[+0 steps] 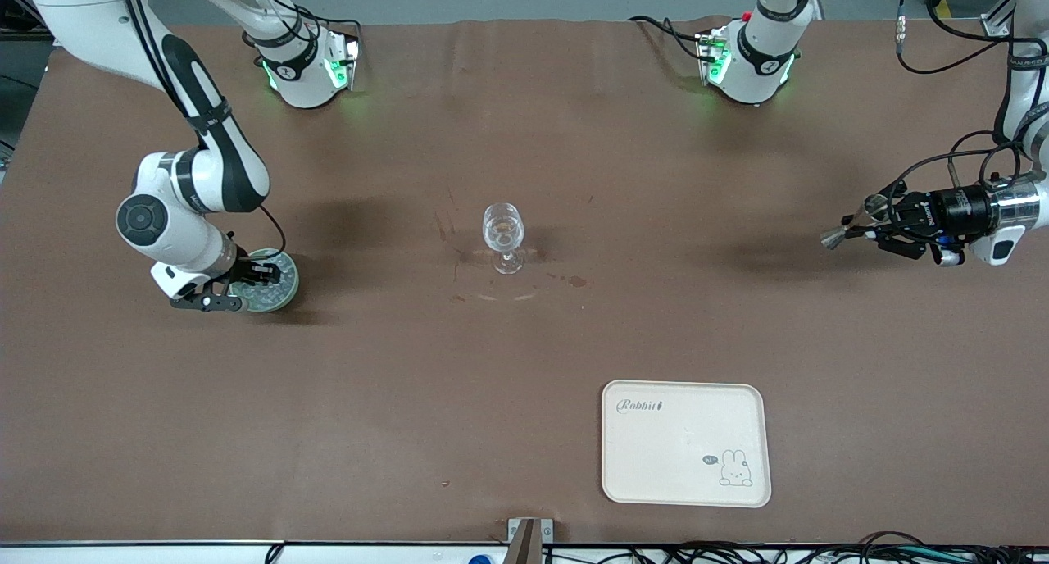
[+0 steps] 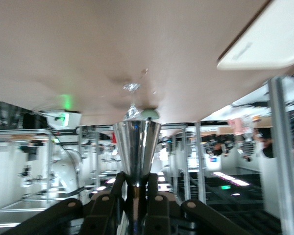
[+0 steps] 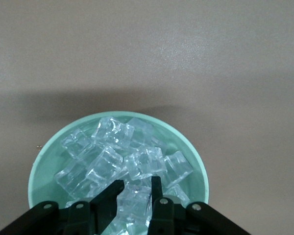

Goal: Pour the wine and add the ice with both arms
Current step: 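Lift the jigger with the left gripper while the right gripper lifts an ice cube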

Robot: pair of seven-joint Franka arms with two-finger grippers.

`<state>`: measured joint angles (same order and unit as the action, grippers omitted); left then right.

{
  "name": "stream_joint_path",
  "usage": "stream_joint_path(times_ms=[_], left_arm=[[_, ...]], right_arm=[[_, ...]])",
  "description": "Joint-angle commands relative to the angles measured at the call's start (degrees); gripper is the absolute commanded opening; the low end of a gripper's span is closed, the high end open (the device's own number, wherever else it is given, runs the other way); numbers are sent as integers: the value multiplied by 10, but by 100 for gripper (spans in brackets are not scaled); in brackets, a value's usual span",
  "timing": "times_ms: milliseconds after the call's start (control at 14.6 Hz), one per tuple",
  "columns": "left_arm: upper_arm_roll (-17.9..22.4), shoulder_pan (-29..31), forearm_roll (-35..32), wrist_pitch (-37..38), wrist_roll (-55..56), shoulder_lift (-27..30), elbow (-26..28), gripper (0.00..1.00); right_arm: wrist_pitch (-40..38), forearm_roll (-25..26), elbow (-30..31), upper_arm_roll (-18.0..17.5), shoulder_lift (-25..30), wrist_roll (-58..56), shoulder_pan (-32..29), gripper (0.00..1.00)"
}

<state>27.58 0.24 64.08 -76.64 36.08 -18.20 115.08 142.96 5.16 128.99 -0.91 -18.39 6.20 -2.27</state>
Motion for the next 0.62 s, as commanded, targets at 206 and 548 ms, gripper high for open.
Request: stream_joint_path(times_ms=[206,548], left_arm=[[-114,5,-16,-24,48,55,-14,1],[-252,5,-19,-108,54,84,-9,1]], right_arm=[[-74,-31,-36,-8,5,4,-2,5],[-179,-59,-107,-9,26,1,-1,5]])
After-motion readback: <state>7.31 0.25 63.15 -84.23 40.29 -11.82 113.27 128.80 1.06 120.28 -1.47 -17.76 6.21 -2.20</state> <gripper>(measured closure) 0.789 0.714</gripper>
